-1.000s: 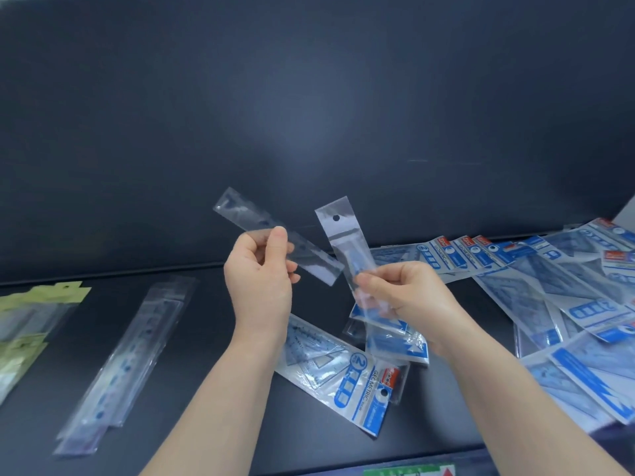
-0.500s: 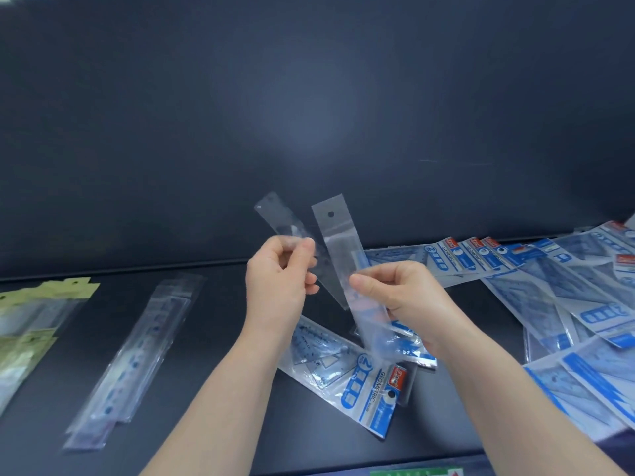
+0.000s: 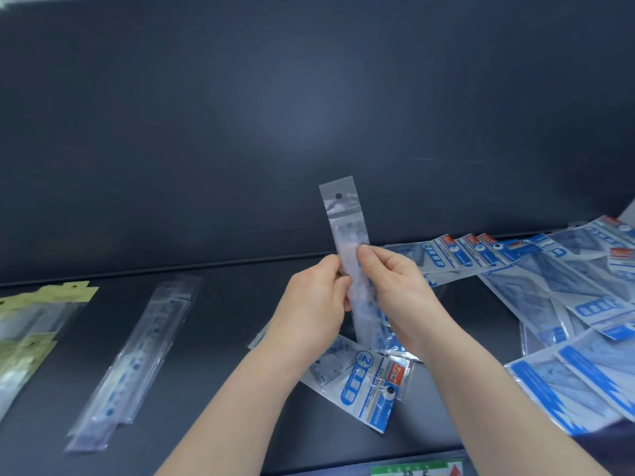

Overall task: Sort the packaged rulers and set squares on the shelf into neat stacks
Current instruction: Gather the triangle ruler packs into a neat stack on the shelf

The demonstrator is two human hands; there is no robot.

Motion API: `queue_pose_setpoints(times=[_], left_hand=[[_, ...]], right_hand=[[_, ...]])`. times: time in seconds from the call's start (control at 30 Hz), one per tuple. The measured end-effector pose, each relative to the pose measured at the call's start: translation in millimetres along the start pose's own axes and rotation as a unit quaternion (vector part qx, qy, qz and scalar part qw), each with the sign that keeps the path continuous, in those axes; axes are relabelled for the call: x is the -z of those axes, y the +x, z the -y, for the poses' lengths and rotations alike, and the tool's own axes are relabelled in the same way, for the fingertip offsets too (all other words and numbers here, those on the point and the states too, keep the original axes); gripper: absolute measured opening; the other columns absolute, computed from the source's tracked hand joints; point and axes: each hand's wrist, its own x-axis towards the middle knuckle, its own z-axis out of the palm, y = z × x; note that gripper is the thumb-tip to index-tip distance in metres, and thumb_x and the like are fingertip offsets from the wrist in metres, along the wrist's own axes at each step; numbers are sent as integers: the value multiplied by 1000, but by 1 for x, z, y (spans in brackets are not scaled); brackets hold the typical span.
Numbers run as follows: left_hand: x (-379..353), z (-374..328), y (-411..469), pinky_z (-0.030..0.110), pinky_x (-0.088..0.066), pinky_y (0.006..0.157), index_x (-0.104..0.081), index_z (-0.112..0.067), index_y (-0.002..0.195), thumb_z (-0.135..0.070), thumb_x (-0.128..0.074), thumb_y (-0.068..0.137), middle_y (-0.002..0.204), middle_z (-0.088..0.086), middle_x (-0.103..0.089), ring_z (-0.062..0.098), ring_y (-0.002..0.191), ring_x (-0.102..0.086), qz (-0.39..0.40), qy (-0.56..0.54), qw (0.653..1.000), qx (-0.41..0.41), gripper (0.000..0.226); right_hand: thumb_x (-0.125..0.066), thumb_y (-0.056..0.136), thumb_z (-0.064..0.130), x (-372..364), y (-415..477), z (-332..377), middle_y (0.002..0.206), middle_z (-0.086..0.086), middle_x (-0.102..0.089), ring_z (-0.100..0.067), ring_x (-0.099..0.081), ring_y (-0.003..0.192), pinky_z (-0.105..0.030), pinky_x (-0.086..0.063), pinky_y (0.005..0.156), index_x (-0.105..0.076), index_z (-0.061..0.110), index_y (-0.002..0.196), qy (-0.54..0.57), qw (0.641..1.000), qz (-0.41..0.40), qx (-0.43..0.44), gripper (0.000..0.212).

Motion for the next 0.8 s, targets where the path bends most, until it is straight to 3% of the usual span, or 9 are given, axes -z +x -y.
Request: queue_pose_setpoints(times=[0.1,0.2,0.27,0.43,0.57,0.67,0.8], left_hand=[[0,-3,-1,44,-51,75,-57,-23,106,-22,-41,100,89,-3,-64,19,83,-61,14,71,997,-30,18],[2,-4,-2,35,-44,67,-47,-29,81,-23,-42,100,80,-7,-55,15,76,-53,6,104,994,-43,21],[6,-1,-4,33,-44,68,-48,-26,78,-24,-45,99,81,-8,-53,14,78,-52,-12,117,992,-39,22],[32,20,-16,35,-54,78,-60,-28,86,-26,-59,92,83,-11,-68,6,81,-64,-54,-54,995,66,6],[62,44,-33,32,-51,71,-67,-28,79,-24,-61,90,74,-14,-67,8,73,-62,-93,-28,993,66,13],[91,72,-47,35,-52,74,-67,-28,79,-27,-59,91,73,-13,-68,13,76,-64,-151,49,978,134,14],[124,109,-68,34,-51,75,-70,-26,92,-32,-56,94,91,-5,-71,21,89,-64,-151,209,939,227,15]], right_hand=[[-46,100,24,0,1,0,88,-5,-68,-13,-64,76,-24,-55,68,-67,13,104,9,1000,14,2,24],[-50,99,21,1,2,0,89,-2,-68,-11,-65,83,-27,-54,79,-65,10,105,-5,1000,19,21,20],[-52,98,20,-2,2,1,92,-5,-69,-13,-65,86,-29,-53,81,-64,7,106,-3,999,15,38,19],[-51,97,18,-31,8,3,111,-12,-68,-17,-65,102,-37,-52,91,-60,-2,108,37,996,55,64,24],[-55,95,19,-68,13,-5,108,-9,-70,-17,-67,102,-41,-52,92,-62,11,101,49,994,85,43,13],[-61,90,30,-101,20,-22,111,2,-68,-13,-64,104,-39,-49,99,-58,23,118,-148,982,117,3,29],[-61,89,37,-139,18,-52,135,5,-54,-12,-53,122,-33,-43,103,-46,26,138,-454,864,216,37,52]])
